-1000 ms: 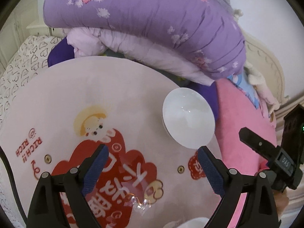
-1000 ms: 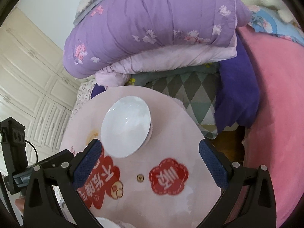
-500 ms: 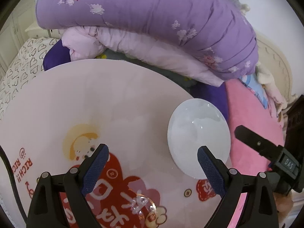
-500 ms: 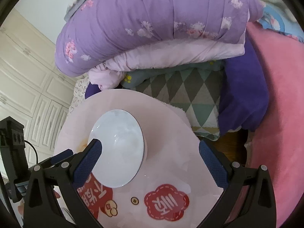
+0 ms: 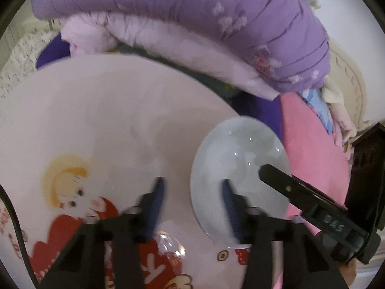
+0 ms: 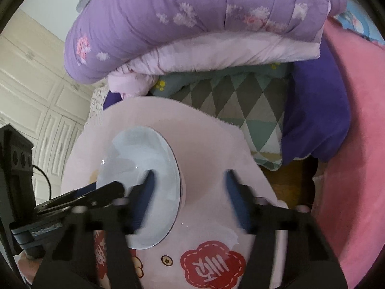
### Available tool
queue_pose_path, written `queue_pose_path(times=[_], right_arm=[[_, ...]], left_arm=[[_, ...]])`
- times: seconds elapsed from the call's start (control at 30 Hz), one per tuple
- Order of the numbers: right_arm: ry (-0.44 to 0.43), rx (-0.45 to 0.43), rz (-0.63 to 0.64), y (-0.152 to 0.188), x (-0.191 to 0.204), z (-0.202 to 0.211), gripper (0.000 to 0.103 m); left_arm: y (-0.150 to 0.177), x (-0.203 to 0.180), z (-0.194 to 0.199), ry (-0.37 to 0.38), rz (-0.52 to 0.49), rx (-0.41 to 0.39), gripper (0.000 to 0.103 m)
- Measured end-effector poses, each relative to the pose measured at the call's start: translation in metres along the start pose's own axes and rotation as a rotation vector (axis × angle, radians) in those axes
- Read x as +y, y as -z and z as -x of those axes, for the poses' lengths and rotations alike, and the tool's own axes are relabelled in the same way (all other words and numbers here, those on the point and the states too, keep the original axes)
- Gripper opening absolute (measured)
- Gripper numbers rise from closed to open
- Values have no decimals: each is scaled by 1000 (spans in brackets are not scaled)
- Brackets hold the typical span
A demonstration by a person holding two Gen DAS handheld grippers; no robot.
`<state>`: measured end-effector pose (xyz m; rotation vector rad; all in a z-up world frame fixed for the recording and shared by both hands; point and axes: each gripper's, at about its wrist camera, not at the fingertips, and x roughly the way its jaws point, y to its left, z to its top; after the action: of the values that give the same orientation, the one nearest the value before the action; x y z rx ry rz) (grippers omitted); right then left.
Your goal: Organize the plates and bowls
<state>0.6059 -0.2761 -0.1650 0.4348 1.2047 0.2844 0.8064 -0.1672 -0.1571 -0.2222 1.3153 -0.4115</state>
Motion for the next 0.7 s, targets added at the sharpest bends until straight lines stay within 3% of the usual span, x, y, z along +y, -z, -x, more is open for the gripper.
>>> queue_pose_path(times=[0.03,0.1,0.37,0.7], right_arm=[[-3,5,0,1,1,-2,22],[-22,4,7,4,5,-3,10],[-10,5,3,22,16,7,10],[-15,-53,43,61,49,67,10]], left_arm=[[-1,1,-5,6,8,16,12],[-3,3,-12,37,30,31,9],[3,9,0,36,62,12,7],[45,-2,65,56,21,-26,7]])
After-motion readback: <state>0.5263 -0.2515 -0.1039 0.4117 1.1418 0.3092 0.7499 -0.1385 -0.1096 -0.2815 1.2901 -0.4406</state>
